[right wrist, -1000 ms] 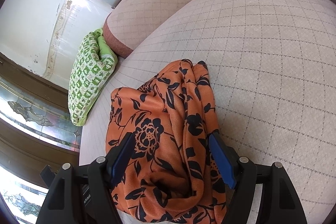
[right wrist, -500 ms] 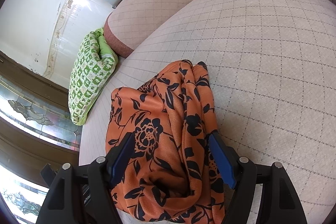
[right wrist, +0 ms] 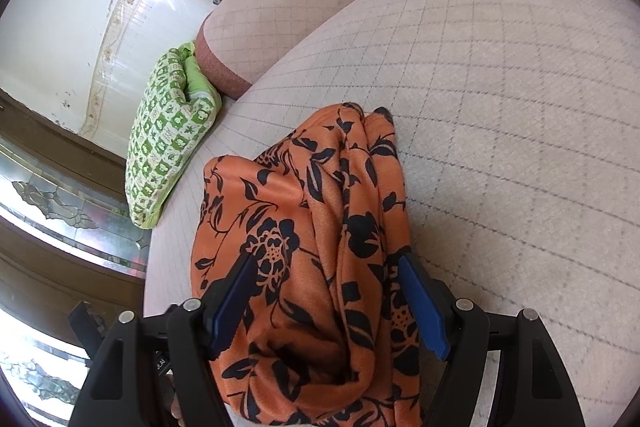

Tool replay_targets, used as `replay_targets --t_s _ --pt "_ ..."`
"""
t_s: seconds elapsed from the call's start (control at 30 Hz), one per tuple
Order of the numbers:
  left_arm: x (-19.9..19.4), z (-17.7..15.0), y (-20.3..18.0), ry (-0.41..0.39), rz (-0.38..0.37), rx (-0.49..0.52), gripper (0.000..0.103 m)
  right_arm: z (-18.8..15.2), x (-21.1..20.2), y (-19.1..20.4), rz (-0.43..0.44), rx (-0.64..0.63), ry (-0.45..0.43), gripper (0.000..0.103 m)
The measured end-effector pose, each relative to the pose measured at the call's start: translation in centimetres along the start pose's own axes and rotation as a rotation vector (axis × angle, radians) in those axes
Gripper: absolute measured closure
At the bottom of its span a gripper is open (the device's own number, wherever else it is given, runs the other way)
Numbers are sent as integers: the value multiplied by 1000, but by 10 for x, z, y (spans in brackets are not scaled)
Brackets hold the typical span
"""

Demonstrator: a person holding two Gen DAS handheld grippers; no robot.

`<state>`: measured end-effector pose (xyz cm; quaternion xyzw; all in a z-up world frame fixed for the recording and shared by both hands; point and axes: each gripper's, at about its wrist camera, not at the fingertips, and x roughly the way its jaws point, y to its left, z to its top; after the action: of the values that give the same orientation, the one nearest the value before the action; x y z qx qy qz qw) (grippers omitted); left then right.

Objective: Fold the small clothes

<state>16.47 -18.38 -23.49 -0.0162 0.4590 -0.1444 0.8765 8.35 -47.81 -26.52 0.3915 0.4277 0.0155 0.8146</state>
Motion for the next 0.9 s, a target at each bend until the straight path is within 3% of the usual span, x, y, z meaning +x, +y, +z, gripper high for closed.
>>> replay_targets --t_s 0.17,0.27,0.4,0.53,0.7,0.9 --pt "11 24 0 58 -195 -23 10 9 23 -10 16 18 44 27" --pt "25 20 -7 98 -305 -24 10 11 44 -17 64 61 104 27" --pt "49 10 -15 206 -383 -36 10 12 52 -12 67 33 104 27" --pt "48 12 -16 199 -409 -28 13 10 56 -6 60 -5 105 29" --pt "38 16 -18 155 -404 0 47 3 55 6 47 -65 99 48" --pt "23 24 -20 85 -398 39 56 -1 42 36 58 -134 28 55"
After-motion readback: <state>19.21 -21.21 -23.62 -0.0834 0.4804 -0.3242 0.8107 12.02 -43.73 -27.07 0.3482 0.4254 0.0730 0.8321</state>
